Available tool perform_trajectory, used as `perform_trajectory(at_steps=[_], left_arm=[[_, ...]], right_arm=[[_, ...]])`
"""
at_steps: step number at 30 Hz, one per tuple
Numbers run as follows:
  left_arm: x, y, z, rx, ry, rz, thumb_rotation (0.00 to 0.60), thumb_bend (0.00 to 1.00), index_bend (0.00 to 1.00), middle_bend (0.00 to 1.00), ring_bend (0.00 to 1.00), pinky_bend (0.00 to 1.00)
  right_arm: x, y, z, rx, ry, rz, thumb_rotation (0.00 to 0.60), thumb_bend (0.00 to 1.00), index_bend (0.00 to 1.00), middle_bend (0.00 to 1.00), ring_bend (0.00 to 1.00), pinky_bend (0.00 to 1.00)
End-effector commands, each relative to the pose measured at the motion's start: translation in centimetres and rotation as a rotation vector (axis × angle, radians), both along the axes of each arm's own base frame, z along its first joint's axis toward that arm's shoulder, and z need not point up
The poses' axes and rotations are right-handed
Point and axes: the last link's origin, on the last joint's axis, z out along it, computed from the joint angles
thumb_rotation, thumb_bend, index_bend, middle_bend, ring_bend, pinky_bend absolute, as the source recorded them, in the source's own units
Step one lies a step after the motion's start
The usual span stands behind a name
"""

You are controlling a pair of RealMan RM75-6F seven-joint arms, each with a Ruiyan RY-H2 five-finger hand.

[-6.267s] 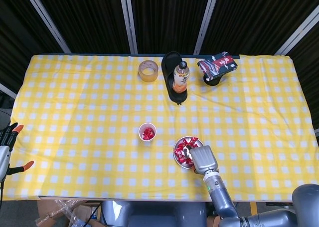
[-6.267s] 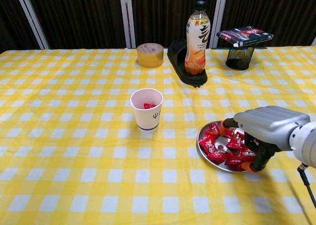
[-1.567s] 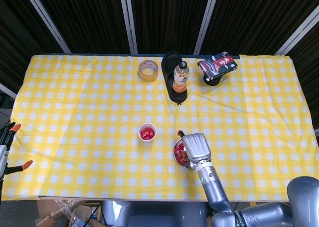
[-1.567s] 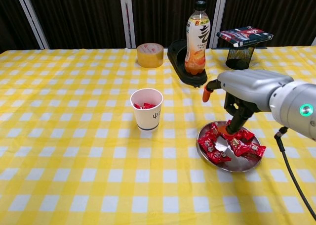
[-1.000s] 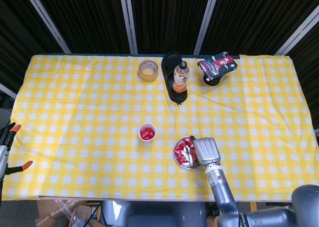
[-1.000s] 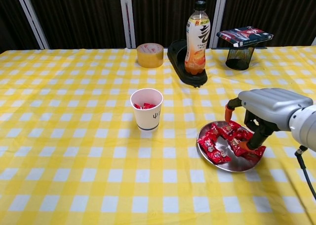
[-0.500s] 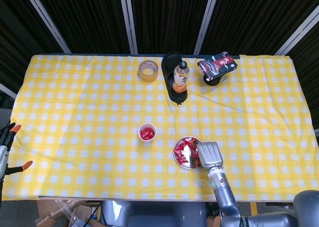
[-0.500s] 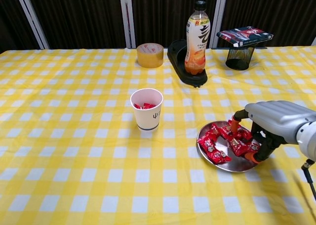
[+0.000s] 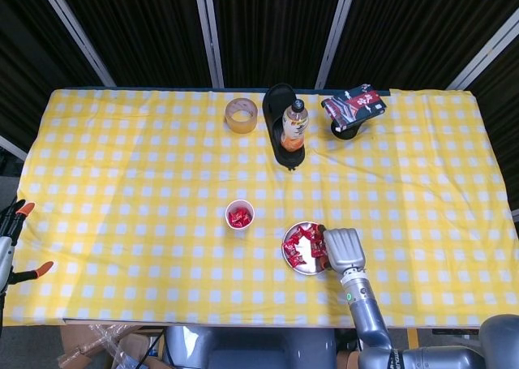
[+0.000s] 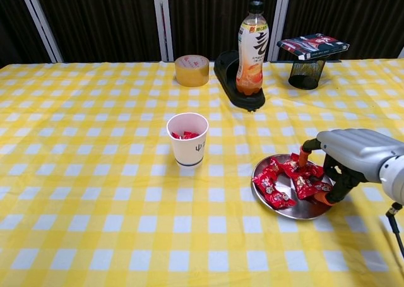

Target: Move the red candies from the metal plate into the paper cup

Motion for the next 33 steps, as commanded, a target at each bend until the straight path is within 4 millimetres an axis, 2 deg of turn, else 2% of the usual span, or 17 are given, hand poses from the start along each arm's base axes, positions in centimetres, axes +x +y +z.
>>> perform_trajectory(at_steps=[1, 8, 15, 22, 28, 33], left_arm=[[0.0, 0.0, 0.0, -0.001, 0.000, 0.001, 0.600, 0.05, 0.00, 0.00, 0.00, 0.00], [0.0, 0.0, 0.0, -0.002, 0.000, 0.000, 0.600, 0.05, 0.00, 0.00, 0.00, 0.00], [0.0, 0.0, 0.0, -0.001, -0.002, 0.000, 0.600, 0.05, 0.00, 0.00, 0.00, 0.00], [0.0, 0.0, 0.0, -0.002, -0.003, 0.000, 0.600, 0.05, 0.00, 0.00, 0.00, 0.00], [0.0, 0.0, 0.0, -0.003, -0.004, 0.000, 0.600, 0.05, 0.00, 0.00, 0.00, 0.00], [0.1, 0.0, 0.0, -0.004, -0.004, 0.000, 0.600, 0.05, 0.00, 0.00, 0.00, 0.00]], right_arm=[[-0.3, 0.0, -0.1, 0.005, 0.006, -0.008, 0.600, 0.32, 0.38, 0.89, 0.90, 0.90], [-0.7, 0.1, -0.3, 0.015, 0.003, -0.019, 0.600, 0.33, 0.47, 0.89, 0.90, 0.90], [-0.6, 0.3, -0.4, 0.014, -0.022, -0.013, 0.600, 0.47, 0.55, 0.89, 0.90, 0.90], [-0.5, 0.5, -0.4, 0.016, -0.035, -0.006, 0.600, 0.53, 0.58, 0.89, 0.90, 0.90], [-0.2, 0.7, -0.3, 0.021, -0.043, 0.002, 0.600, 0.54, 0.58, 0.89, 0.90, 0.90], [0.8, 0.9, 0.1, 0.020, -0.066, 0.030, 0.600, 0.54, 0.58, 0.89, 0.90, 0.90]])
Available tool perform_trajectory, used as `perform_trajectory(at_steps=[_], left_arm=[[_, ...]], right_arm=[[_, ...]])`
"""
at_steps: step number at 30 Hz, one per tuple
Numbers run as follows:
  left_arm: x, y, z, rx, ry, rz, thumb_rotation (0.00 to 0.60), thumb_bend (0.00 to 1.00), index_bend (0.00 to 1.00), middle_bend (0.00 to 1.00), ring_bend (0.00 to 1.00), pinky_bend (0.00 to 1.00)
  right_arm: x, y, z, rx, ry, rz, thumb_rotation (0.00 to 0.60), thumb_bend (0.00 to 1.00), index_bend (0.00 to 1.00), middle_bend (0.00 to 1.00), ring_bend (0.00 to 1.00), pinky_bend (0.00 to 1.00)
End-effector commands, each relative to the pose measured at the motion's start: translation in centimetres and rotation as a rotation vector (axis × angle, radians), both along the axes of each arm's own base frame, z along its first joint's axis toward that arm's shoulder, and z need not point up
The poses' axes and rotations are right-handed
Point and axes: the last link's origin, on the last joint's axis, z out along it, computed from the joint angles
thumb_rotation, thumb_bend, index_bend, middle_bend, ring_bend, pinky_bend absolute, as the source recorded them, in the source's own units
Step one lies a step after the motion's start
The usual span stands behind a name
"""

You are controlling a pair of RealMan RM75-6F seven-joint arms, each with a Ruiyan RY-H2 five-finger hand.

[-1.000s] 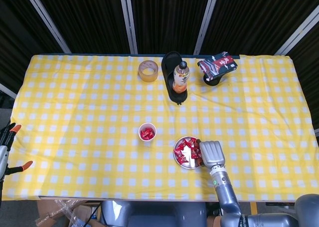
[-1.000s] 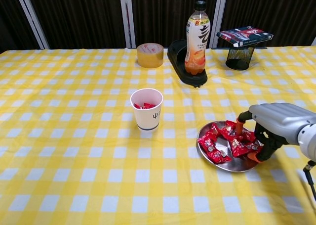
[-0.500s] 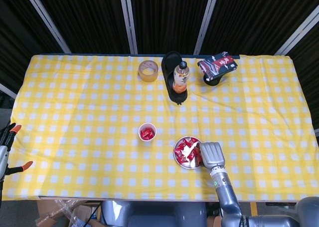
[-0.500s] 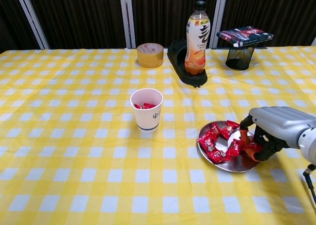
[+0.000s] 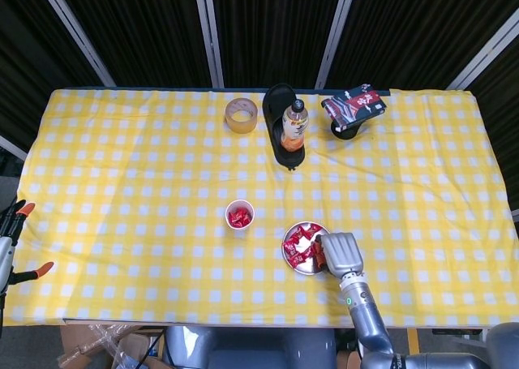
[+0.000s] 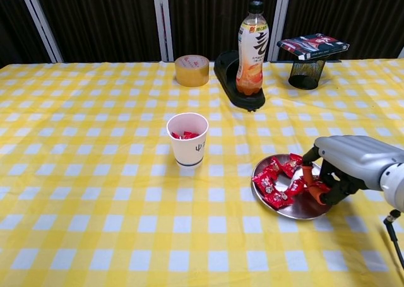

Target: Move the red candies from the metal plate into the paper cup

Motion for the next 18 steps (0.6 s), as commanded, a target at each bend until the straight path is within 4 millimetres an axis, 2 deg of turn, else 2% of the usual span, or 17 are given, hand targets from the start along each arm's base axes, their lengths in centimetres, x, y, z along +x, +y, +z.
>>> perform_trajectory(at_steps=[1, 11, 18], left_arm=[[0.0, 0.0, 0.0, 0.000, 0.000, 0.000, 0.600, 0.05, 0.00, 0.00, 0.00, 0.00], [0.0, 0.0, 0.0, -0.002, -0.004, 0.000, 0.600, 0.05, 0.00, 0.00, 0.00, 0.00], [0.0, 0.1, 0.0, -0.004, -0.008, 0.002, 0.600, 0.05, 0.00, 0.00, 0.00, 0.00]], right_arm=[[0.7, 0.1, 0.4, -0.003, -0.014, 0.021, 0.600, 0.54, 0.58, 0.89, 0.90, 0.90], [4.0, 0.3, 2.2, -0.020, -0.064, 0.096, 0.600, 0.54, 0.58, 0.89, 0.90, 0.90], [5.8, -0.8, 3.3, -0.052, -0.084, 0.116, 0.600, 0.54, 0.58, 0.89, 0.90, 0.90]])
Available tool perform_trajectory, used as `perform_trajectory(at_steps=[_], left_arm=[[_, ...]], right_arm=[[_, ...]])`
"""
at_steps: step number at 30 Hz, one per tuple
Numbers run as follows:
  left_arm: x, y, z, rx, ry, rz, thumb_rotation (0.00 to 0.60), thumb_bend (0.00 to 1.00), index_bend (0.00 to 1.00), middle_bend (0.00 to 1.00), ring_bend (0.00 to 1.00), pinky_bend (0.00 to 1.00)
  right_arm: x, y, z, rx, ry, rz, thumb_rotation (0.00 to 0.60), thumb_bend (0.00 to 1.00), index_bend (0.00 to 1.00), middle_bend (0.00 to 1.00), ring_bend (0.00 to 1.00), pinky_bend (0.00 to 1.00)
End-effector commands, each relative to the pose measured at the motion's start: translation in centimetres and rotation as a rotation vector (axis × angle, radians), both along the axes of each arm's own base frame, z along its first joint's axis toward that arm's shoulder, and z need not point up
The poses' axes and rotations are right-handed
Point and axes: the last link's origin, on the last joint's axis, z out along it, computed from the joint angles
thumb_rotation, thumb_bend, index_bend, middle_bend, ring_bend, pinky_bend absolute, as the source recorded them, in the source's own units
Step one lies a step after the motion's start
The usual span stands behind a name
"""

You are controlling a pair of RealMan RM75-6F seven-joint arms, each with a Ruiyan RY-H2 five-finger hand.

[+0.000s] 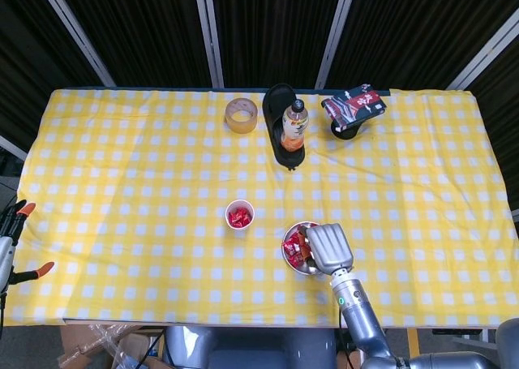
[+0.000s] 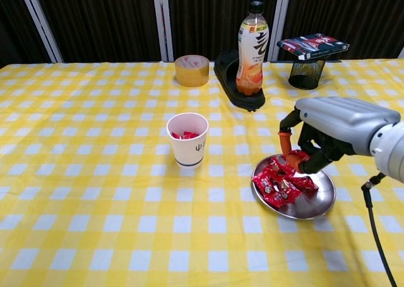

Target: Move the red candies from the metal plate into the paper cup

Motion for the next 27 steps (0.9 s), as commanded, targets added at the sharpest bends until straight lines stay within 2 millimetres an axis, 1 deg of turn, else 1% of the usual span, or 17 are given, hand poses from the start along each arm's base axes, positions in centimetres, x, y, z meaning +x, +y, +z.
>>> perform_trajectory(at_steps=[1, 3, 6, 12, 15, 20, 27], left_arm=[[0.0, 0.0, 0.0, -0.001, -0.002, 0.001, 0.600, 0.05, 0.00, 0.00, 0.00, 0.00], [0.0, 0.1, 0.0, -0.002, -0.003, 0.003, 0.600, 0.05, 0.00, 0.00, 0.00, 0.00], [0.0, 0.1, 0.0, -0.003, -0.007, 0.006, 0.600, 0.05, 0.00, 0.00, 0.00, 0.00], [-0.1, 0.2, 0.0, -0.006, -0.011, 0.014, 0.600, 0.05, 0.00, 0.00, 0.00, 0.00], [-0.1, 0.2, 0.0, -0.010, -0.015, 0.021, 0.600, 0.05, 0.00, 0.00, 0.00, 0.00], [-0.2, 0.3, 0.1, -0.011, -0.018, 0.026, 0.600, 0.05, 0.00, 0.00, 0.00, 0.00], [-0.2, 0.4, 0.2, -0.009, -0.019, 0.025, 0.600, 0.05, 0.00, 0.00, 0.00, 0.00]], right_arm=[[0.8, -0.6, 0.5, -0.014, -0.009, 0.009, 0.600, 0.54, 0.58, 0.89, 0.90, 0.90], [1.6, -1.0, 0.8, -0.021, -0.015, 0.020, 0.600, 0.54, 0.58, 0.89, 0.90, 0.90], [3.3, -1.7, 1.1, -0.027, -0.036, 0.051, 0.600, 0.54, 0.58, 0.89, 0.90, 0.90], [6.1, -2.2, 0.8, -0.010, -0.070, 0.089, 0.600, 0.54, 0.58, 0.89, 0.90, 0.90], [7.6, -2.6, 0.0, 0.010, -0.090, 0.104, 0.600, 0.54, 0.58, 0.89, 0.90, 0.90], [9.4, -3.8, -1.7, 0.036, -0.118, 0.083, 0.600, 0.54, 0.58, 0.89, 0.90, 0.90], [10.3, -5.7, -3.8, 0.046, -0.116, 0.064, 0.600, 0.54, 0.58, 0.89, 0.90, 0.90]])
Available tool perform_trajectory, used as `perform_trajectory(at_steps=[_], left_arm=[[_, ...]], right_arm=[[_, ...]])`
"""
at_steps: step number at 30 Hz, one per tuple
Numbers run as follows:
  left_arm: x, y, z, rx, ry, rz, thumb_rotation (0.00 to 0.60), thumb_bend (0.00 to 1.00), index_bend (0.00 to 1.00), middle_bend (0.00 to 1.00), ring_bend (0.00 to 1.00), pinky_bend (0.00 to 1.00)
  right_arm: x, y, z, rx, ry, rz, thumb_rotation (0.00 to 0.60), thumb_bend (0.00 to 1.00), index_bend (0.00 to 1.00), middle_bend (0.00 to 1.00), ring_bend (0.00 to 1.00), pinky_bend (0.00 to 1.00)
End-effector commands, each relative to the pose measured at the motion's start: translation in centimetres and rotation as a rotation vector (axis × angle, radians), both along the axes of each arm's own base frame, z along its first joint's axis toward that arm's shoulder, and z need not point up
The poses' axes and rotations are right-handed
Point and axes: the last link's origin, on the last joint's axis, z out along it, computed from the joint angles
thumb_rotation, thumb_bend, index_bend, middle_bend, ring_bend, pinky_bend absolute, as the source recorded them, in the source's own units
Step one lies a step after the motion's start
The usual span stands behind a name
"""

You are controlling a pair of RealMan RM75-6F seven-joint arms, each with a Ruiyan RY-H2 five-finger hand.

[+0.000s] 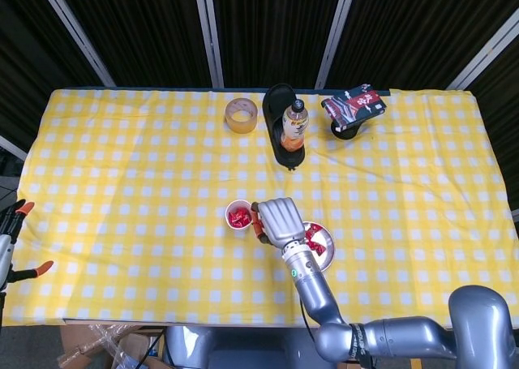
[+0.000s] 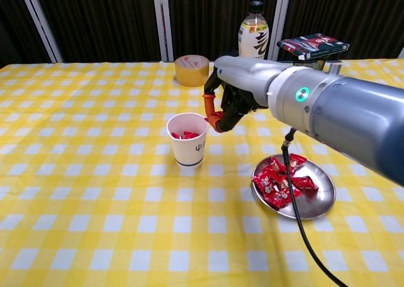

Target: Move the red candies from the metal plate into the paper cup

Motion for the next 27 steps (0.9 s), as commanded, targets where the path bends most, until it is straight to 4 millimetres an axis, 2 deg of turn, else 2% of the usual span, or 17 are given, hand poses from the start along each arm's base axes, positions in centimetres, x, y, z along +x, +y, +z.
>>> perform_trajectory(at_steps=[1, 7, 15, 18, 22, 27], left_arm=[[0.0, 0.1, 0.0, 0.003, 0.002, -0.004, 0.600, 0.05, 0.00, 0.00, 0.00, 0.00], [0.0, 0.1, 0.1, 0.003, -0.002, -0.005, 0.600, 0.05, 0.00, 0.00, 0.00, 0.00], [-0.1, 0.2, 0.0, -0.002, -0.003, 0.001, 0.600, 0.05, 0.00, 0.00, 0.00, 0.00], [-0.1, 0.2, 0.1, -0.001, -0.004, 0.004, 0.600, 0.05, 0.00, 0.00, 0.00, 0.00], [-0.1, 0.2, 0.1, -0.001, -0.004, 0.005, 0.600, 0.05, 0.00, 0.00, 0.00, 0.00], [-0.1, 0.2, 0.1, 0.000, -0.003, 0.003, 0.600, 0.05, 0.00, 0.00, 0.00, 0.00]], right_arm=[[0.8, -0.9, -1.3, 0.016, -0.007, -0.004, 0.600, 0.54, 0.58, 0.89, 0.90, 0.90], [1.1, -1.8, -2.9, 0.029, -0.007, -0.010, 0.600, 0.54, 0.58, 0.89, 0.90, 0.90], [1.5, -2.4, -3.9, 0.033, -0.013, -0.004, 0.600, 0.54, 0.57, 0.89, 0.90, 0.90], [1.5, -2.5, -4.1, 0.032, -0.014, -0.005, 0.600, 0.53, 0.49, 0.89, 0.90, 0.90], [1.7, -2.5, -3.9, 0.022, -0.029, 0.004, 0.600, 0.47, 0.36, 0.89, 0.90, 0.90], [1.9, -2.3, -3.5, 0.008, -0.031, 0.020, 0.600, 0.46, 0.35, 0.89, 0.90, 0.90]])
